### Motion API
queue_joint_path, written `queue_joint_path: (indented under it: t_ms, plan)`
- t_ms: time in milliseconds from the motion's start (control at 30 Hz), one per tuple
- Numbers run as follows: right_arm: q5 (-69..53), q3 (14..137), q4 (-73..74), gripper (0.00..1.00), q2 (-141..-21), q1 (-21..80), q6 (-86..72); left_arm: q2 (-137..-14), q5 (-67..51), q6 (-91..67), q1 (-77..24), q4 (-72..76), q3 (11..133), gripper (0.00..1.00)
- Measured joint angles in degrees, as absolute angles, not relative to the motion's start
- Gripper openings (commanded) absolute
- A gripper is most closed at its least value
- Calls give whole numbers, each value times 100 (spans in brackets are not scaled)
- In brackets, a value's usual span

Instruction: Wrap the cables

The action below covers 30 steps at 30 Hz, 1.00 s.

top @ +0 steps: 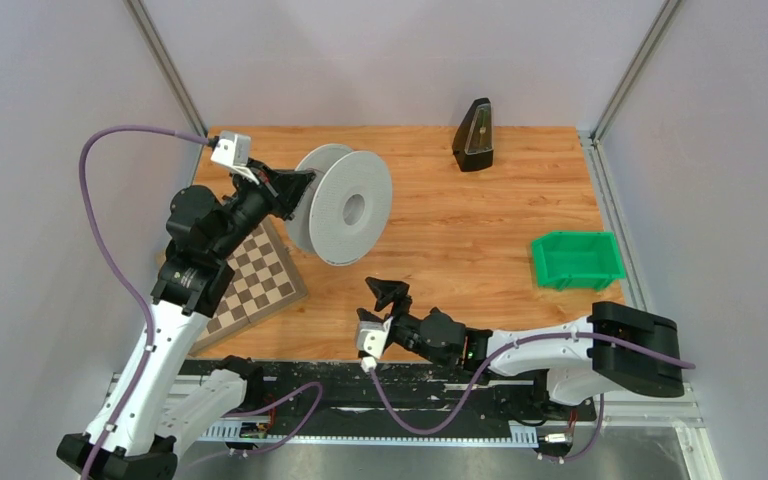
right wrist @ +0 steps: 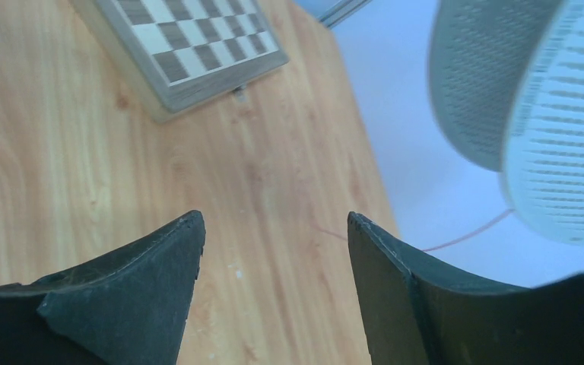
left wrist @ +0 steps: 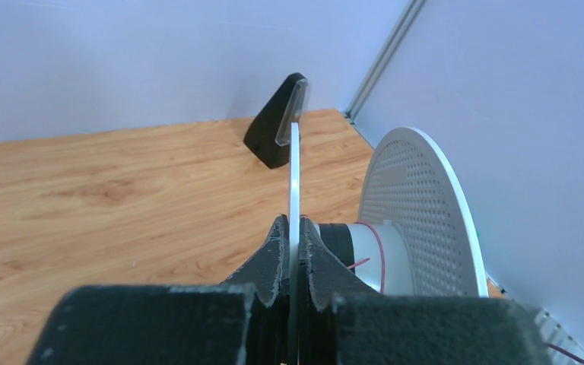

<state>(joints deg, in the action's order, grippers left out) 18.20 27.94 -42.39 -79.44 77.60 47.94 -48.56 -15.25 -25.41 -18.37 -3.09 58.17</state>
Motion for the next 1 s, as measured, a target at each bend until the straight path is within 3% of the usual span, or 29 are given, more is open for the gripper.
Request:
queue_joint_path:
  t_ms: [433, 1000]
  plan:
    - [2370, 2628, -4604, 74, -8084, 7913, 7330, -4825, -1717, -3017, -1837, -1649, 6912, 0]
    - [2799, 3677, -4783, 79, -9725, 7697, 8503, -4657, -2110, -3361, -1837, -2088, 7096, 0]
